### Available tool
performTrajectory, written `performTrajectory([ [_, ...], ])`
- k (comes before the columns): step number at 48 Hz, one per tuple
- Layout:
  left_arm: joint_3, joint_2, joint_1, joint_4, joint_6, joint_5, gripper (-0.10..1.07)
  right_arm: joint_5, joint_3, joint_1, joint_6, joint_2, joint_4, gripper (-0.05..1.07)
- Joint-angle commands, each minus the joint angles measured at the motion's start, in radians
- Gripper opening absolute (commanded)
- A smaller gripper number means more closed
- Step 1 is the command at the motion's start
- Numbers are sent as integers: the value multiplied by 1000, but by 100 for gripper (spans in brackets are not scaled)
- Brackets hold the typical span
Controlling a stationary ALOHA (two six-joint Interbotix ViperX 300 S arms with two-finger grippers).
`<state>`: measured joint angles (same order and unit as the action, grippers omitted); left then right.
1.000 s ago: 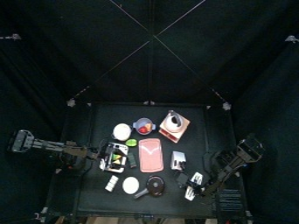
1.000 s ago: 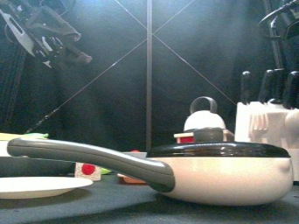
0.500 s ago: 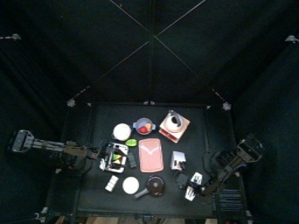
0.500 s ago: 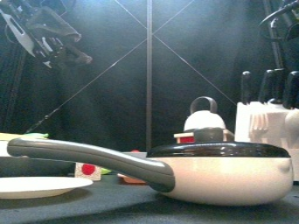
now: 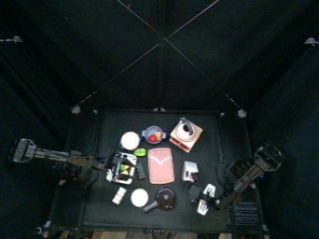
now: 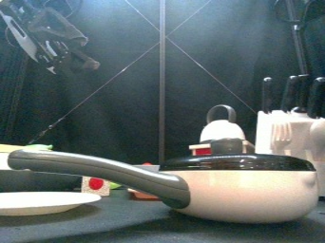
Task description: Grab cookie cutter
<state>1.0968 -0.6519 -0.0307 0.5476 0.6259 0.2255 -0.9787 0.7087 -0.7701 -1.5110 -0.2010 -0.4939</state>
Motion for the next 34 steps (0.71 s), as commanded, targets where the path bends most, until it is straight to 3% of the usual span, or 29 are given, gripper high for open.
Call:
performTrajectory([
  [1, -12, -3, 2, -2, 0, 8, 91, -6, -31, 2, -2, -31, -15, 58],
  [34, -11, -3, 3, -3, 0, 8, 91, -2, -49, 2, -2, -31, -40, 58],
])
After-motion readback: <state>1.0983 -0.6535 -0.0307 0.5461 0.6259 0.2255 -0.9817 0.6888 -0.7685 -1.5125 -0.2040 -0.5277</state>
